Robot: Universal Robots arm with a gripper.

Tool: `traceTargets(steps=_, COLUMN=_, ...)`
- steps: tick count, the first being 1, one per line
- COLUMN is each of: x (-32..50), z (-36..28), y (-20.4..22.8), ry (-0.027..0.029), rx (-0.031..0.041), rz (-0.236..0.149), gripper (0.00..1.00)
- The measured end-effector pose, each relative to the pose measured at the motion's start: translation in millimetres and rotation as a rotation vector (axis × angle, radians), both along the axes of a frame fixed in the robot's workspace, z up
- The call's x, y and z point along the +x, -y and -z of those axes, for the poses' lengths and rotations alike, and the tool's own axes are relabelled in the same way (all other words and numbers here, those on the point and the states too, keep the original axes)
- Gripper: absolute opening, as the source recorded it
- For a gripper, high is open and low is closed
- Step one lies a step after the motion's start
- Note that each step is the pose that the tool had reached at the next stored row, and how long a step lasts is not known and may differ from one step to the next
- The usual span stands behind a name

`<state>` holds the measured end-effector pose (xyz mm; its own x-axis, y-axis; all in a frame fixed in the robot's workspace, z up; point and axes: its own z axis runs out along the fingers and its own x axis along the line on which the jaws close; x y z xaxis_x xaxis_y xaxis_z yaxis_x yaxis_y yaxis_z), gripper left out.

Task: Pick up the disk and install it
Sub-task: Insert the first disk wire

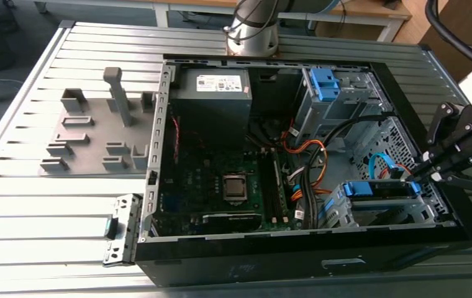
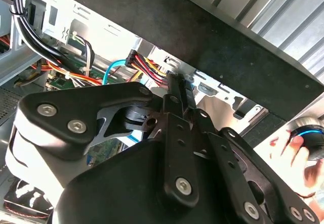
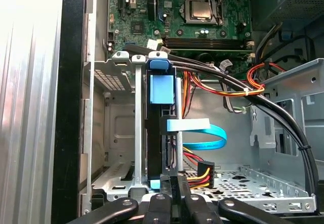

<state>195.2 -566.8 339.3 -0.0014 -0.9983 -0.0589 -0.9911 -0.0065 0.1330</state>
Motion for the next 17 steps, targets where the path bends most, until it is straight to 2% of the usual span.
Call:
traceTargets(steps=3, x=-1.4, z=-0.6, y=-0.6, ry=0.0015, rx=-0.0001, rz=0.000, gripper=0.16)
traceTargets(steps=8, x=-2.3, z=-8.1, y=-1.0, ry=0.0031, rx=-0.0004, rz=0.000, gripper=0.16)
traceTargets(steps=13, x=-10.2, z=-6.6, y=-1.0, ry=0.0032, rx=0.0039, rz=0.000, gripper=0.16)
traceTargets(steps=17, x=-14.6, z=-3.6, y=-1.0, ry=0.0032, rx=0.0042, rz=0.000, gripper=0.16)
